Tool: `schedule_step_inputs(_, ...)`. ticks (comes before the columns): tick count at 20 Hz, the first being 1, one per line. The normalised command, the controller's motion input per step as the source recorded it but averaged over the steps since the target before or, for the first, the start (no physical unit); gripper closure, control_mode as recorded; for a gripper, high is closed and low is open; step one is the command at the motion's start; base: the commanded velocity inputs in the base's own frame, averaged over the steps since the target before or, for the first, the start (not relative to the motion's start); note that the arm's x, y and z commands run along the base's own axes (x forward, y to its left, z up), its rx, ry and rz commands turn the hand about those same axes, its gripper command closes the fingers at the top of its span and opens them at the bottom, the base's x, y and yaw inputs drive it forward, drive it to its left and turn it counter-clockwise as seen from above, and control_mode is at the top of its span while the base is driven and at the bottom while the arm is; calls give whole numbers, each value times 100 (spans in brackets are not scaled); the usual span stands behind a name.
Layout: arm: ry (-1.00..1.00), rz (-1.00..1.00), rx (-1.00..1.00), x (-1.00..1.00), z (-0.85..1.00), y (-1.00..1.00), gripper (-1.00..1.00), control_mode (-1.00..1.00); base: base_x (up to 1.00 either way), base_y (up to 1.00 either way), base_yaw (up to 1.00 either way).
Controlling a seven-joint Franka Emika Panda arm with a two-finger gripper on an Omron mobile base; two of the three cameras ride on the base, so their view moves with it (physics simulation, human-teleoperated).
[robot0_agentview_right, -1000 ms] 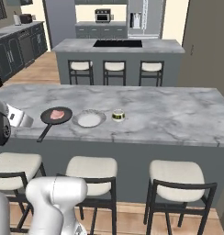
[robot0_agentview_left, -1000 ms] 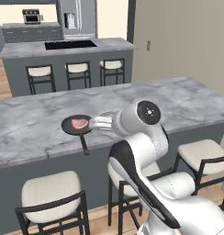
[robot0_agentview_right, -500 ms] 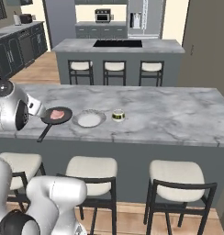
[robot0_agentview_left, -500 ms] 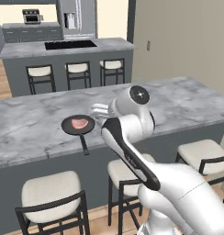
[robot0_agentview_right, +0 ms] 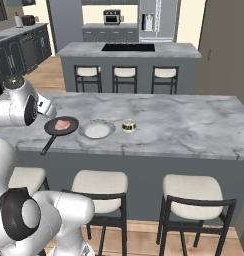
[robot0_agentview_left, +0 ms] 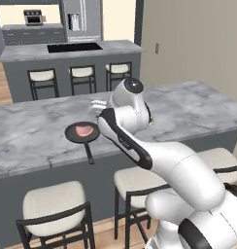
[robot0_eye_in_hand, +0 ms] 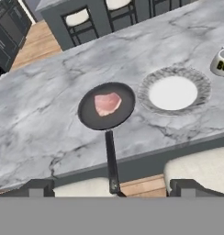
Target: Pick up the pan with the steak in it and place it on the dining table. Then place the steak on the plate.
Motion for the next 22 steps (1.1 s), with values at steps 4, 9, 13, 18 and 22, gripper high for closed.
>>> schedule_step_inputs(4,0,0,0,0,0,0,-100,-100,0,0,0)
schedule_step_inputs(9,1,0,0,1,-2,0,-100,-100,0,0,0)
schedule_step_inputs(13,5,0,0,9,-11,0,-100,-100,0,0,0)
schedule_step_inputs(18,6,0,-1,18,-20,0,-100,-100,0,0,0)
schedule_step_inputs(22,5,-1,-1,21,-11,0,-100,-100,0,0,0)
